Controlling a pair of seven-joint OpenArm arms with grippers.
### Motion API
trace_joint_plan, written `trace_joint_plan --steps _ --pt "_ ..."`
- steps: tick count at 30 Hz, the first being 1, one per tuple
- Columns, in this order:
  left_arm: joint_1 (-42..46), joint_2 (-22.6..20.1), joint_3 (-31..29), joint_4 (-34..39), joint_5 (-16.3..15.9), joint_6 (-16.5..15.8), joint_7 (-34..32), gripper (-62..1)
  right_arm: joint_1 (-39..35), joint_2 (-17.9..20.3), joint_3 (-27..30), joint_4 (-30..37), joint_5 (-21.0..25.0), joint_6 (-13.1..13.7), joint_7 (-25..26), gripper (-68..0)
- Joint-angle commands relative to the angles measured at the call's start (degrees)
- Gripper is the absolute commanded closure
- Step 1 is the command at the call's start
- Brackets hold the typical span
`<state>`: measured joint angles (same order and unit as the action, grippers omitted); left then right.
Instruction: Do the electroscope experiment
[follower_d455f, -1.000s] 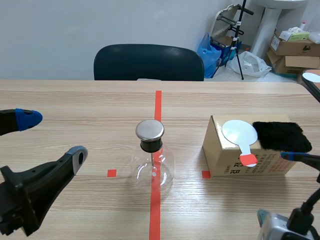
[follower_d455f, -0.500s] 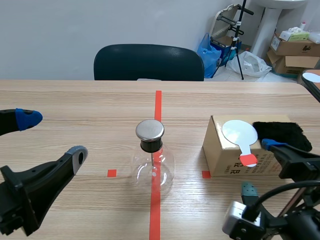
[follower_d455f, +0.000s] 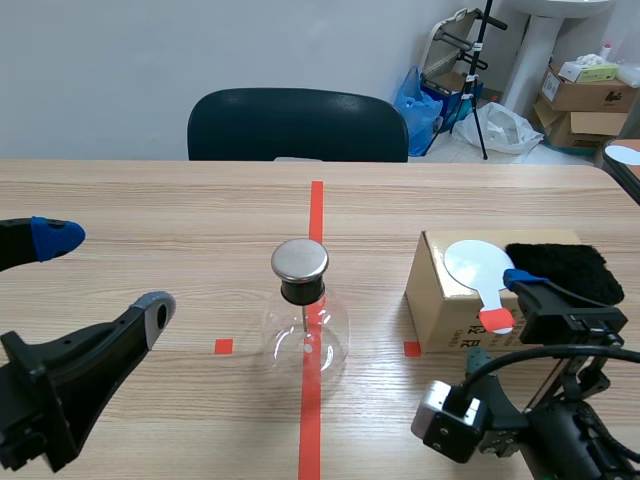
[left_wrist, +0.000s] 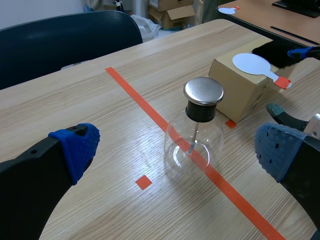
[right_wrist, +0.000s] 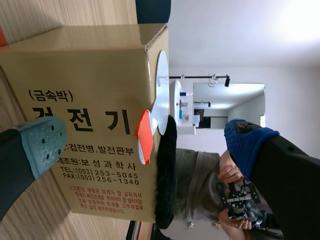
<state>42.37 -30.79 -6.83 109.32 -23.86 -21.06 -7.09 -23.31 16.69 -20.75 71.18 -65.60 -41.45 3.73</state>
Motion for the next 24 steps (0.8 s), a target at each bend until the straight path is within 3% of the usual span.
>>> trace_joint_plan --steps 1,24 --pt "0.28 0.31 -0.26 1.03 -0.37 -0.04 -0.79 -62.3 1.62 0.61 -0.02 0.96 -0.44 -1.2 -0.76 -67.9" --pt "0.28 0.31 -0.26 1.03 -0.37 -0.04 -0.79 -62.3 2.49 0.57 -1.4 0.92 -0.39 -0.94 -3.21 -67.9"
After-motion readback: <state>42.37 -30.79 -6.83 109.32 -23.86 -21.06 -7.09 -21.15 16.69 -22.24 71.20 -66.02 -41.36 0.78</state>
